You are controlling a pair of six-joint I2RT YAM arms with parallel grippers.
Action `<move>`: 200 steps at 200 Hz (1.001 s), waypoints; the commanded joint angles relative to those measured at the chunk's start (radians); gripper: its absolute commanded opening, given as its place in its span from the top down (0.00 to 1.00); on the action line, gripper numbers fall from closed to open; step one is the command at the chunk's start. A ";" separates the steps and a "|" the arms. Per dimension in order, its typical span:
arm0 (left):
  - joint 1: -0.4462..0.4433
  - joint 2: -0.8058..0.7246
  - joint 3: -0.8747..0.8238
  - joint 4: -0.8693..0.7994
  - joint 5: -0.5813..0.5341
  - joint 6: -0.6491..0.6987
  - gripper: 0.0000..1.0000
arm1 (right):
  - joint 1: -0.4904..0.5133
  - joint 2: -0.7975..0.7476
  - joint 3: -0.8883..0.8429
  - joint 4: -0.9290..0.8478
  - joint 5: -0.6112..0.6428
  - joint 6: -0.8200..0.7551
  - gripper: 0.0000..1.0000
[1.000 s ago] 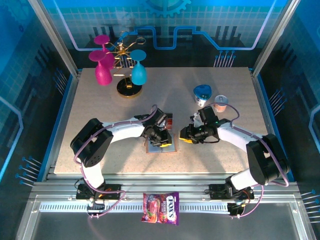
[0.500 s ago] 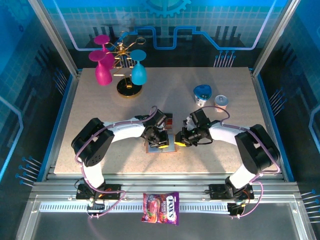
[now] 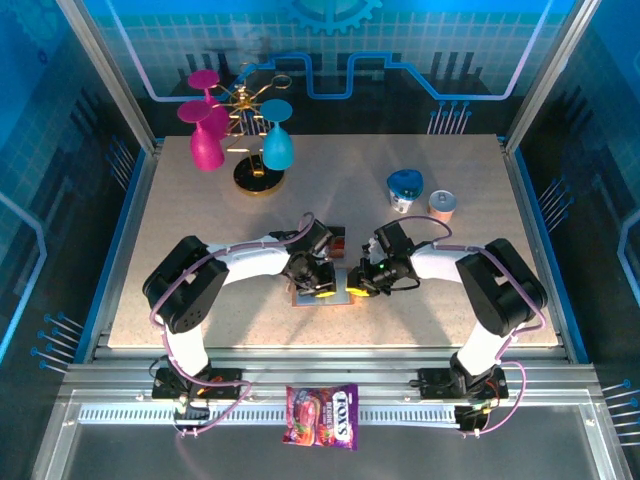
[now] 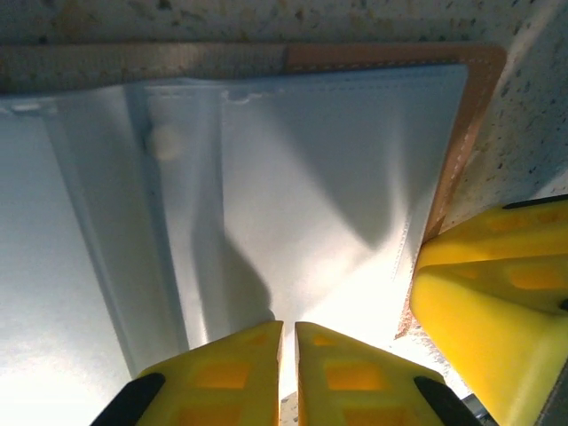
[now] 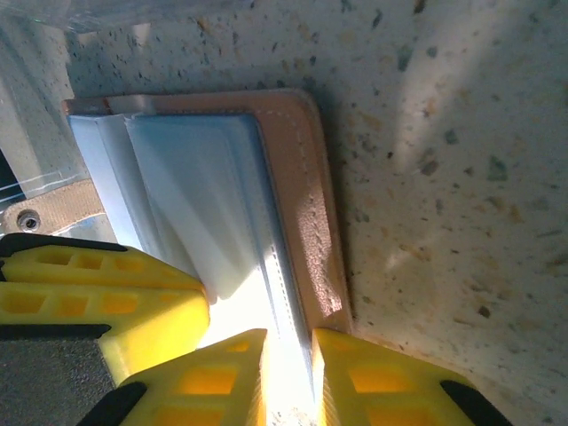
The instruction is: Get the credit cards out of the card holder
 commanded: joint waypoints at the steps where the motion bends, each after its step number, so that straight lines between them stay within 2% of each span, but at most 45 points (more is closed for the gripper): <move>1: -0.006 0.004 -0.016 -0.059 -0.034 0.034 0.87 | 0.011 0.018 0.024 -0.038 0.016 -0.025 0.78; 128: -0.003 -0.044 -0.029 -0.117 -0.109 0.048 0.89 | 0.012 0.016 0.033 -0.061 0.021 -0.037 0.77; 165: 0.008 -0.058 -0.073 -0.052 -0.078 0.016 0.90 | 0.011 0.013 0.036 -0.059 0.015 -0.033 0.78; 200: 0.016 -0.044 -0.093 -0.017 -0.050 0.005 0.90 | 0.013 -0.006 0.031 -0.029 -0.005 -0.016 0.83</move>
